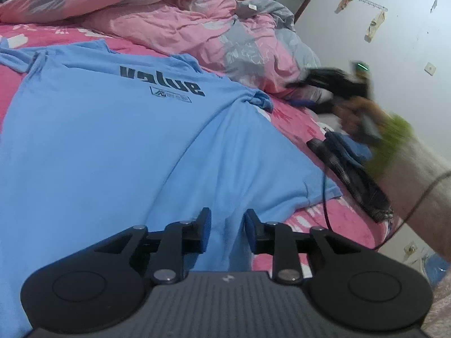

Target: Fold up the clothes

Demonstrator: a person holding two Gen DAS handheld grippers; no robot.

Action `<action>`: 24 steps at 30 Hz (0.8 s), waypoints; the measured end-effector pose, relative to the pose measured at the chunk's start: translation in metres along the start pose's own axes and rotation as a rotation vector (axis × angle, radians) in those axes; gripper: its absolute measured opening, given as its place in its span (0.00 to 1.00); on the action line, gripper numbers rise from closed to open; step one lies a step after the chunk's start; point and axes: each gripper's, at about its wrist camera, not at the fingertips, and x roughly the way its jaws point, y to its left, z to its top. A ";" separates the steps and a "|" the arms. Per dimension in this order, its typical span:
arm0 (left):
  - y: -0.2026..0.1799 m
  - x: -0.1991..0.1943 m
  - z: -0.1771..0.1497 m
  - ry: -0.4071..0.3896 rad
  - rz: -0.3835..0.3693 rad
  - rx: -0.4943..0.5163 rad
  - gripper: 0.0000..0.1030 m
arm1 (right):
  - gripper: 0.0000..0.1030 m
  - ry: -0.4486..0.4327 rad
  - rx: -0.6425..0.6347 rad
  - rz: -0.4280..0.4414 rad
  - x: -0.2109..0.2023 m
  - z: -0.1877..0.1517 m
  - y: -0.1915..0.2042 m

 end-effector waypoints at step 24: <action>-0.011 -0.078 -0.027 -0.035 0.194 0.004 0.44 | 0.02 0.035 0.041 0.227 -0.167 -0.179 -0.011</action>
